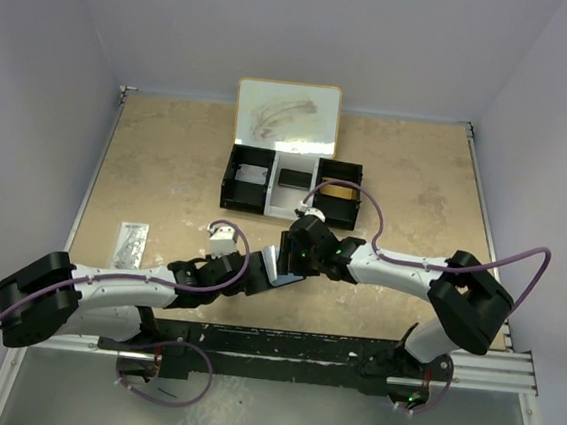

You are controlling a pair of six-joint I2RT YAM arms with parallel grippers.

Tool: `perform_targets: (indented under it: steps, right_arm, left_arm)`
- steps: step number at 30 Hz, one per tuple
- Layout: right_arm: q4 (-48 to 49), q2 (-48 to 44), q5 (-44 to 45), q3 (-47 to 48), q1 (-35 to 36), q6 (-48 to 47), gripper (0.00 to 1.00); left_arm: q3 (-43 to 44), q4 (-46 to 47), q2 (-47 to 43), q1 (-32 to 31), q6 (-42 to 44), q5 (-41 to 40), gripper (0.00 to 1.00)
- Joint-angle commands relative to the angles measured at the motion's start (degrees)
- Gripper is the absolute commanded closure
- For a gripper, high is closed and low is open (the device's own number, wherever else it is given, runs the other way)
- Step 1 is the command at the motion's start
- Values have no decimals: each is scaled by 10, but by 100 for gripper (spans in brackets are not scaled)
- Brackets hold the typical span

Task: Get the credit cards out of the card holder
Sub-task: Adjust the card holder at the center of the board.

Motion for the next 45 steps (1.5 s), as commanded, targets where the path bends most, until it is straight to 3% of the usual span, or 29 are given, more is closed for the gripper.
perform_targets:
  steps: [1,19,31,45]
  right_arm:
    - [-32,-5,24,13,1,1,40]
    - [-59,-28,44,28,1,-24,30]
    - [6,9,13,24,1,-34,44]
    - [56,-35,-35,3,2,-24,51]
  left_arm:
    - [20,1,-3,-4,10,0,100]
    - [20,8,5,-4,12,0,100]
    - [14,14,2,-4,8,6,100]
    - [14,23,5,-4,10,8,100]
